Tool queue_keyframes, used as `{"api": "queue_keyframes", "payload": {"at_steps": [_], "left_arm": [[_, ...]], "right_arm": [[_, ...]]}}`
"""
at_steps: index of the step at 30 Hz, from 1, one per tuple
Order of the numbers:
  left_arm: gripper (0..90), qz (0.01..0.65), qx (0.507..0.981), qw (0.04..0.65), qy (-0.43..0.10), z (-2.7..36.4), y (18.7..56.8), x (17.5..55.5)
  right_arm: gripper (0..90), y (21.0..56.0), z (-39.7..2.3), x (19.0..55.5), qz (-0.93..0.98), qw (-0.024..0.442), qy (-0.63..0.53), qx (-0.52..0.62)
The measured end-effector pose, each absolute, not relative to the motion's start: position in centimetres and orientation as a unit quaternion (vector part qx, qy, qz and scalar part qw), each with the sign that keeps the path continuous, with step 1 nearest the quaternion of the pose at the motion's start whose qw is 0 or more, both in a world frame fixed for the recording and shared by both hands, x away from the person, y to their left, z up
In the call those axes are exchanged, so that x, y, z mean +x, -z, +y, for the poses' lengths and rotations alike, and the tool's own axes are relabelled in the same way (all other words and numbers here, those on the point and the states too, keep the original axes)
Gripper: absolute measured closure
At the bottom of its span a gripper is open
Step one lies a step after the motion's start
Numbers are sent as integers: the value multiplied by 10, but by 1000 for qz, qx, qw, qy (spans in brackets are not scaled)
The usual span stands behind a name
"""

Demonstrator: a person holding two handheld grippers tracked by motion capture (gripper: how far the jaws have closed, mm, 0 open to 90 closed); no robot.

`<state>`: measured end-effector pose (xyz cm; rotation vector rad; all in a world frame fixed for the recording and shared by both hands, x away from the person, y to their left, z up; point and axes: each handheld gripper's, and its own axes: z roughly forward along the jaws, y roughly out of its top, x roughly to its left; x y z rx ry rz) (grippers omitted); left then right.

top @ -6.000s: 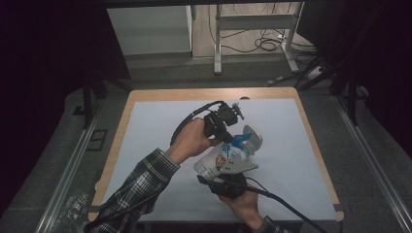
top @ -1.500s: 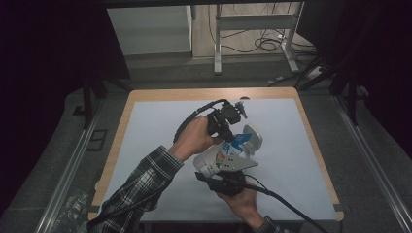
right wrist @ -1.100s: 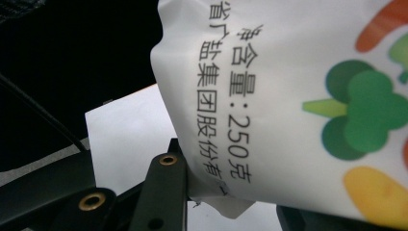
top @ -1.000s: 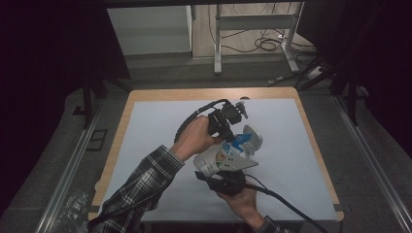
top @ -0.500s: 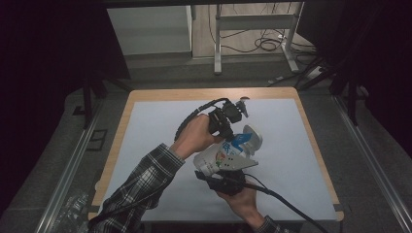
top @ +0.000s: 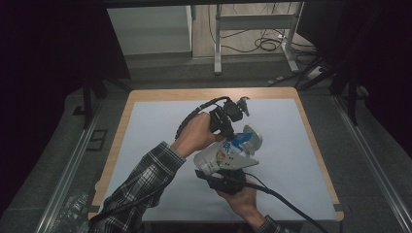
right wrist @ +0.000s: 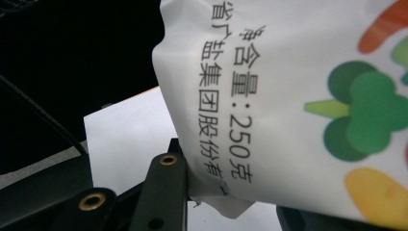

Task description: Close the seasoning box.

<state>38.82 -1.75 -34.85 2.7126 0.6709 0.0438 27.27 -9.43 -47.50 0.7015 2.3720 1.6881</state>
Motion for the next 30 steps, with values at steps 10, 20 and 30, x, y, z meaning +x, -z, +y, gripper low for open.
{"api": "queue_keyframes", "payload": {"at_steps": [10,20,30], "left_arm": [[900,237,956,169,-15,-18,349,389],[900,238,956,168,-16,-17,348,389],[900,239,957,166,-16,-17,348,389]], "right_arm": [[713,475,-93,273,789,73,-563,234],[713,474,-90,273,789,77,-563,233],[714,474,-89,273,788,81,-564,233]]}}
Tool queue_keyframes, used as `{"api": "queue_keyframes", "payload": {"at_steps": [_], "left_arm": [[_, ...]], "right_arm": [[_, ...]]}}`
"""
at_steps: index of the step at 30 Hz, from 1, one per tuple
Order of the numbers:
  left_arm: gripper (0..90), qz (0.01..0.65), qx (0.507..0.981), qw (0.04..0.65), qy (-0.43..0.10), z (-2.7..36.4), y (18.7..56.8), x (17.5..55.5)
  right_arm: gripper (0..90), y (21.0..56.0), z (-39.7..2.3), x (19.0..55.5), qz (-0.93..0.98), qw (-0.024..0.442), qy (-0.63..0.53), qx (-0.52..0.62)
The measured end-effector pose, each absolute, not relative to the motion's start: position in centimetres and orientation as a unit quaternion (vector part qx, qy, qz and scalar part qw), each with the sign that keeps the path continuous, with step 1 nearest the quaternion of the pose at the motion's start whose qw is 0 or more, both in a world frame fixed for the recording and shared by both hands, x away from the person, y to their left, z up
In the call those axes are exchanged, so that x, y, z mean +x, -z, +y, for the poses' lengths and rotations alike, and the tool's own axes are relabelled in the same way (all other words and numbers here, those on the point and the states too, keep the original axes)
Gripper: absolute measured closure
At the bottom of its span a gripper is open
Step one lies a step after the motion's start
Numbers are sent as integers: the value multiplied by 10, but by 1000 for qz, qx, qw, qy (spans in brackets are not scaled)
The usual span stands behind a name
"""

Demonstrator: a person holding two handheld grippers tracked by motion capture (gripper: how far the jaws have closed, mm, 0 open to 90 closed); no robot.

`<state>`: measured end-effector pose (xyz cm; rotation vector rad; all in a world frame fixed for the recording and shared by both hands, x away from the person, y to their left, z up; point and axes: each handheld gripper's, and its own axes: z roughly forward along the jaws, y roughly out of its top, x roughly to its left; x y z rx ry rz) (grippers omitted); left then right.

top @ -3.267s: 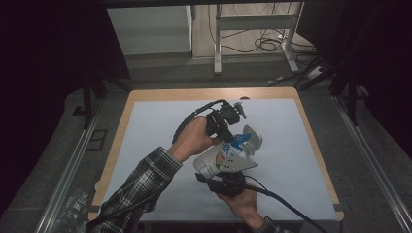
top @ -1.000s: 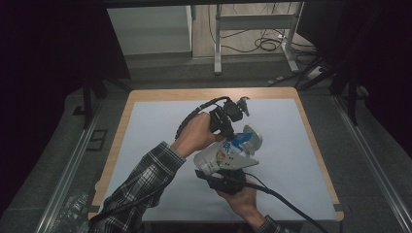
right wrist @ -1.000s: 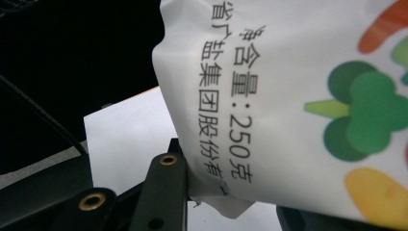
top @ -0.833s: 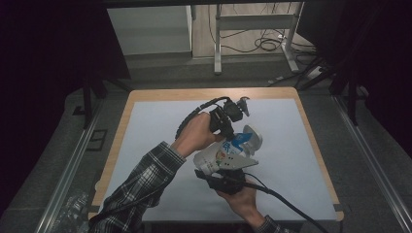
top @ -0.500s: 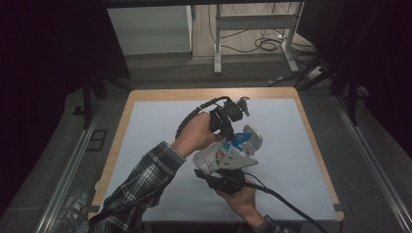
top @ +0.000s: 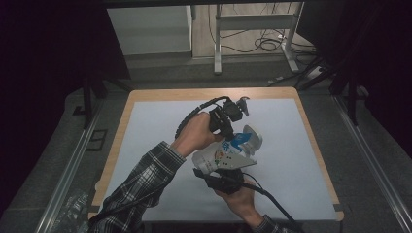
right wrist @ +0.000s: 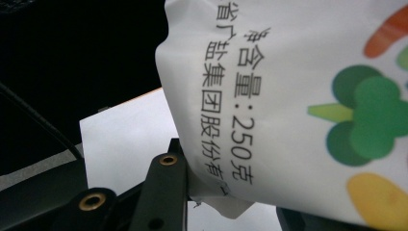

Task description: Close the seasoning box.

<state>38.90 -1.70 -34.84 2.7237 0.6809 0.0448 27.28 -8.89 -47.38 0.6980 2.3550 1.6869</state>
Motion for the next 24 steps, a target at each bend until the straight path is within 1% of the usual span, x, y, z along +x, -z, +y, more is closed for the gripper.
{"api": "queue_keyframes", "payload": {"at_steps": [24], "left_arm": [[900,239,957,163,-14,-19,350,390]], "right_arm": [[714,475,-88,273,786,90,-564,234]]}}
